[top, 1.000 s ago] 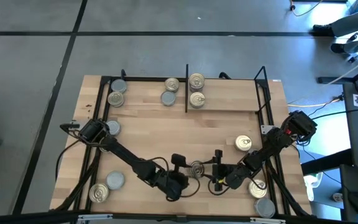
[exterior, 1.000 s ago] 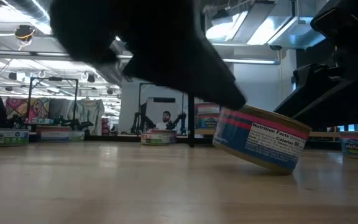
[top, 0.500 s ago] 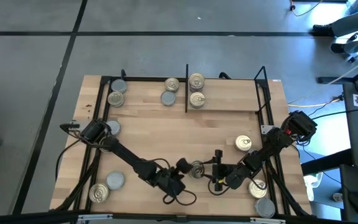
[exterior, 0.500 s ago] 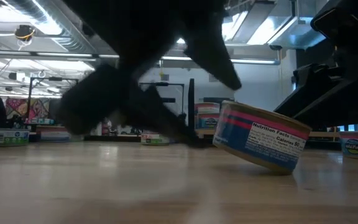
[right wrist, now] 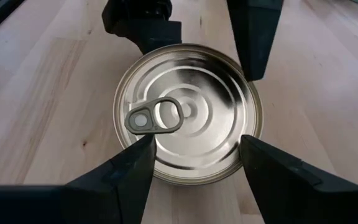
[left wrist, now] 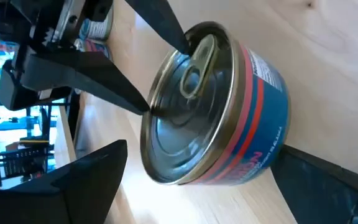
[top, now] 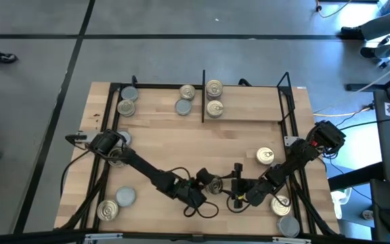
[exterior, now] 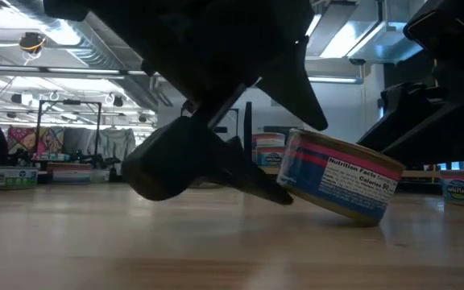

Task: Stack canned seafood by type on shelf
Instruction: Stack the blue tuna can on top of the blue tuna can

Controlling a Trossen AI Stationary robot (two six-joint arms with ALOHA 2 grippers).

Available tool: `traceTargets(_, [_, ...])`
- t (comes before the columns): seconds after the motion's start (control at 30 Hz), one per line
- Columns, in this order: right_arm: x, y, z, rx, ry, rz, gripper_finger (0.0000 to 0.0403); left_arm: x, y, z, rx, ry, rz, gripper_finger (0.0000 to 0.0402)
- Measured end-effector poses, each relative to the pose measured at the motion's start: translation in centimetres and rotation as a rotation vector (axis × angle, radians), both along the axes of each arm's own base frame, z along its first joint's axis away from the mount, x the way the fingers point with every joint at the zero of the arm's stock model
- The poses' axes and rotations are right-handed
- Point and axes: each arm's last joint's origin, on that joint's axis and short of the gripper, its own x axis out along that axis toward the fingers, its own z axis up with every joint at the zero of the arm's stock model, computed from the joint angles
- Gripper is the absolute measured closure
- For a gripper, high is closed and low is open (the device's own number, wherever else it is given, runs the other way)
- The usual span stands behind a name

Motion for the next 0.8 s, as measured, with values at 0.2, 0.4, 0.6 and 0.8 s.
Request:
traceTargets(0.2, [0.0, 0.0, 0.0, 0.001, 0.001, -0.001, 0.0166, 0.6, 0.0, -1.2, -0.012, -0.015, -0.013, 0.0015])
traceTargets(0.4, [0.0, 0.0, 0.0, -0.001, 0.002, -0.002, 0.0166, 0.7, -0.4, -1.6, -0.044, -0.047, -0.005, 0.0062])
traceTargets(0.6, [0.0, 0.0, 0.0, 0.003, -0.006, -0.009, 0.0166, 0.4, -1.3, -1.5, -0.082, -0.073, 0.004, 0.0155])
traceTargets(0.8, [-0.4, 0.4, 1.5, 0.021, -0.054, -0.003, 0.0166, 0.4, -1.5, -1.3, -0.142, -0.115, 0.054, 0.0205])
